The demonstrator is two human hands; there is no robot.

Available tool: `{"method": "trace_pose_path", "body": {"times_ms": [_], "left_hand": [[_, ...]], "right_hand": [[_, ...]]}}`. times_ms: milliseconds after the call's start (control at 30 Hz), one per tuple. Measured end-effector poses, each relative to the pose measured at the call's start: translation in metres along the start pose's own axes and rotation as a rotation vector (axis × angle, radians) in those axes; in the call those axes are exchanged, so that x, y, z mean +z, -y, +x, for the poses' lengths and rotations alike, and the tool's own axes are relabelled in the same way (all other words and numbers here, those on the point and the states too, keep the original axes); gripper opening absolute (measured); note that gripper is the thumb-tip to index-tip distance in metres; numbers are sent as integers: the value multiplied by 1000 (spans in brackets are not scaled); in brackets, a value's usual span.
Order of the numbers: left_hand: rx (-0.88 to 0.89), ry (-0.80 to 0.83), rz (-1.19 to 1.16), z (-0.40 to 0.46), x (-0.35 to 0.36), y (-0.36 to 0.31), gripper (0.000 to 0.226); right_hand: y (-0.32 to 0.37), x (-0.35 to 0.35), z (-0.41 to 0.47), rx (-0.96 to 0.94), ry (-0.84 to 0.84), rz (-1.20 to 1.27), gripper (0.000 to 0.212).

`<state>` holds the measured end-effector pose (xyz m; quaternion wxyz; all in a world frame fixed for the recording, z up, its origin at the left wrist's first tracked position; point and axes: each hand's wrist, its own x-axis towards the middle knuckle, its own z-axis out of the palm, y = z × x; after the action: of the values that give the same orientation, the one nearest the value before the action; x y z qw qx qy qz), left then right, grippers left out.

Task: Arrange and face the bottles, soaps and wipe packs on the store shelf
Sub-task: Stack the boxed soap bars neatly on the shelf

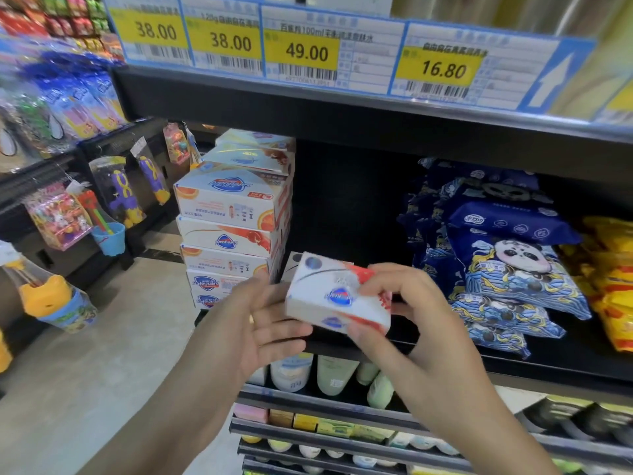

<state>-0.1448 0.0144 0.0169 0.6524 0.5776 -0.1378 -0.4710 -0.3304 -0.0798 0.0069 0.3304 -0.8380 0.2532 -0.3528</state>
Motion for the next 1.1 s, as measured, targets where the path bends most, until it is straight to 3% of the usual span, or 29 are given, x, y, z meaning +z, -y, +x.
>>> {"method": "trace_pose_path", "body": {"times_ms": [100, 233, 333, 433, 567, 833, 1000, 1100], "left_hand": [[163, 19, 227, 3, -4, 16, 26], [829, 70, 1066, 5, -7, 45, 47], [1026, 63, 1401, 30, 9, 48, 67], [1001, -32, 1565, 46, 29, 39, 67], [1022, -163, 1715, 50, 42, 40, 35], [968, -148, 1734, 80, 56, 54, 52], [788, -90, 1675, 99, 70, 44, 53], [642, -30, 1800, 102, 82, 31, 74]], "right_hand": [[-2, 0, 18, 152, -100, 138, 28], [-18, 9, 65, 316, -233, 57, 33], [-41, 23, 113, 366, -238, -56, 42], [-52, 31, 161, 464, -163, -237, 44], [-68, 35, 205, 530, -71, -359, 48], [-99, 51, 237, 511, 118, -524, 53], [-110, 52, 250, 434, 110, -600, 50], [-107, 54, 261, 445, 127, -673, 53]]}}
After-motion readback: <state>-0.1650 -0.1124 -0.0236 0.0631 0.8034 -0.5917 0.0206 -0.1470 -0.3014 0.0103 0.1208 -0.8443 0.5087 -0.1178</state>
